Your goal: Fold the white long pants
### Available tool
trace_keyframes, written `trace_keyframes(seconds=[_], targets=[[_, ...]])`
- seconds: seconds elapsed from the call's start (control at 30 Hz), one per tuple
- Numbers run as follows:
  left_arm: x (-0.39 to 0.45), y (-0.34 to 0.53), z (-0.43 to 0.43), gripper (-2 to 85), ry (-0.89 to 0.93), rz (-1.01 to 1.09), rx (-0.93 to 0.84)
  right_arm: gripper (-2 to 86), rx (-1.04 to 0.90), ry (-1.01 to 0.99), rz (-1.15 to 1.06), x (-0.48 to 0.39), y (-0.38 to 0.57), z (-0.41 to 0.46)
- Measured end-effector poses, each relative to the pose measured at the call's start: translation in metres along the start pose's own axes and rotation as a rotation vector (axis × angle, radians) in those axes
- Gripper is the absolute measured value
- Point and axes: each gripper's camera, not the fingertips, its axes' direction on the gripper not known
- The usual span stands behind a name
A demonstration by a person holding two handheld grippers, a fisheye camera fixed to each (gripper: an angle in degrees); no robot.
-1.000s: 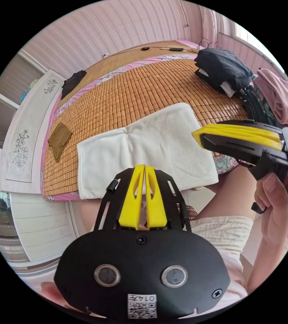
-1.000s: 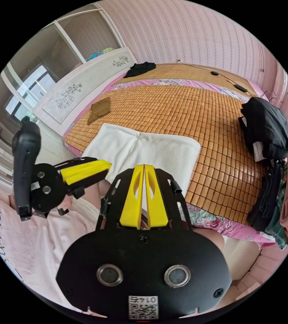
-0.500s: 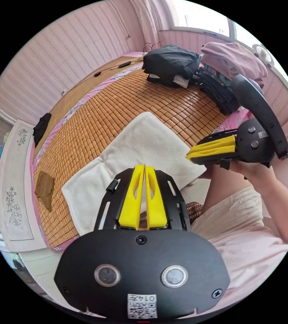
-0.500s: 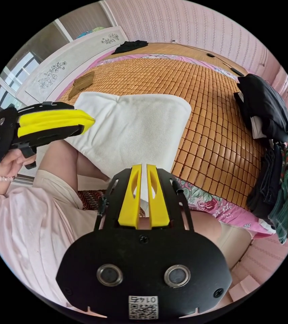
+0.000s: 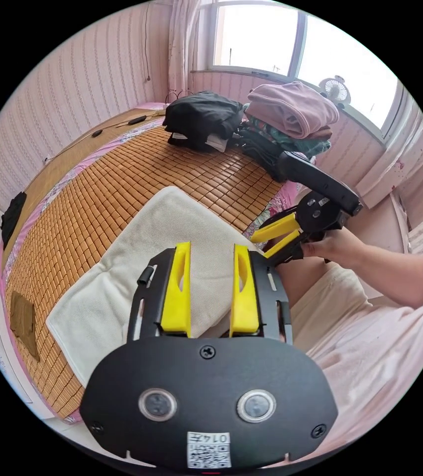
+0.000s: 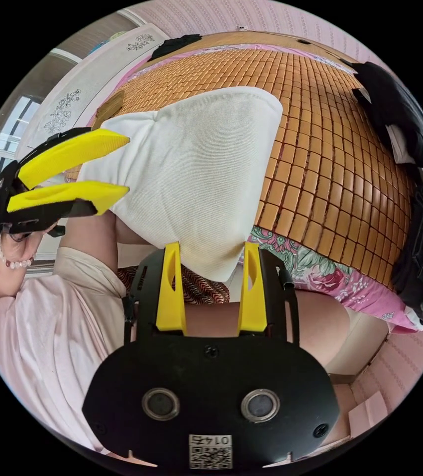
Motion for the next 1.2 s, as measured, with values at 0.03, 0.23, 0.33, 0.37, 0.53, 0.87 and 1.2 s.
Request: trace_keyframes(seconds=[0.03, 0.23, 0.33, 0.37, 0.53, 0.87, 1.2], targets=[[0.001, 0.001, 0.004, 17.0, 0.000, 0.013, -0.013, 17.5, -0.005, -0.003, 0.002, 0.002, -0.001, -0.001], [0.007, 0.012, 0.025, 22.6, 0.008, 0.063, -0.107, 18.0, 0.000, 0.021, 0.016, 0.015, -0.003, -0.028], [0.009, 0.017, 0.036, 22.9, 0.030, 0.069, -0.138, 18.5, -0.032, 0.017, 0.023, 0.027, -0.005, -0.032], [0.009, 0.018, 0.038, 23.0, 0.035, 0.070, -0.146, 18.3, -0.047, -0.007, 0.029, 0.033, -0.007, -0.031], [0.016, 0.026, 0.047, 23.0, 0.037, 0.077, -0.181, 13.9, -0.078, -0.065, 0.011, 0.043, -0.014, -0.031], [0.045, 0.025, 0.081, 24.0, 0.048, 0.179, -0.244, 7.6, 0.091, -0.265, -0.047, 0.058, -0.004, -0.114], [0.008, 0.033, 0.086, 5.6, 0.000, 0.062, -0.240, 12.2, 0.308, -0.360, 0.127, 0.133, 0.005, -0.150]])
